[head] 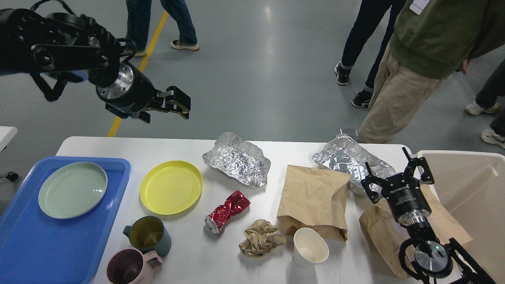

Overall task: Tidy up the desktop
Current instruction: 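Raise the left gripper and swing it over the blue tray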

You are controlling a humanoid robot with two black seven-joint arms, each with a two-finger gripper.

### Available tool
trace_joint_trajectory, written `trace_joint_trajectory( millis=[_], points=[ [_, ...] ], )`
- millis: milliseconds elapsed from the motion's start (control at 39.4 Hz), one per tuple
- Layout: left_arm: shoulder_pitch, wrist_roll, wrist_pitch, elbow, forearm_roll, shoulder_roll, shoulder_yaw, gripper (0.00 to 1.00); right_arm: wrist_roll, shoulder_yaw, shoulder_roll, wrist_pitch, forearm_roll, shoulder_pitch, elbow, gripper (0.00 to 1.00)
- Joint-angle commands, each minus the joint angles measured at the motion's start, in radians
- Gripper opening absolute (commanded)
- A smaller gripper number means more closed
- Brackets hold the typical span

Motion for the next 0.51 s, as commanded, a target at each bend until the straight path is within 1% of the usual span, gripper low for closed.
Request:
trace_joint_trajectory(
  millis=[0, 76, 152, 254, 304, 330, 431, 482],
  points=[
    [-0.146, 0.008, -0.05, -0.118, -0.024, -0.092, 0.038, 0.96, 0.0, 0.0, -0.001, 0.0, 0.0, 0.001, 0.0, 1.0],
    [-0.23, 0.002, -0.062, -0.187, -0.096, -0.153, 0.106, 0.96, 0.0, 0.0, 0.001, 0.0, 0.0, 0.001, 0.0, 1.0],
    [-0.359, -0.004, -0.061, -0.296, -0.217, -0.225, 0.213, 0.96, 0.0, 0.0, 0.001, 0.0, 0.0, 0.001, 0.0, 1.0],
    [-0.442, -0.022, -0.065, -0.401, -0.26, -0.241, 0.241, 0.96, 0.0, 0.0, -0.001, 0.0, 0.0, 0.001, 0.0, 1.0],
    [-0.473, -0.038, -0.081, -0.444, -0.267, -0.244, 0.244, 0.96, 0.0, 0.002, -0.001, 0.0, 0.0, 0.001, 0.0, 1.0],
    [-0.484, -0.061, -0.113, -0.47, -0.268, -0.248, 0.25, 0.96, 0.0, 0.0, 0.001, 0.0, 0.0, 0.001, 0.0, 1.0],
    [-0.508, -0.116, -0.202, -0.502, -0.28, -0.256, 0.31, 0.96, 0.0, 0.0, -0.001, 0.0, 0.0, 0.001, 0.0, 1.0],
    [-0.528, -0.128, -0.223, -0.507, -0.28, -0.248, 0.343, 0.96, 0.0, 0.0, -0.001, 0.0, 0.0, 0.001, 0.0, 1.0]
  ],
)
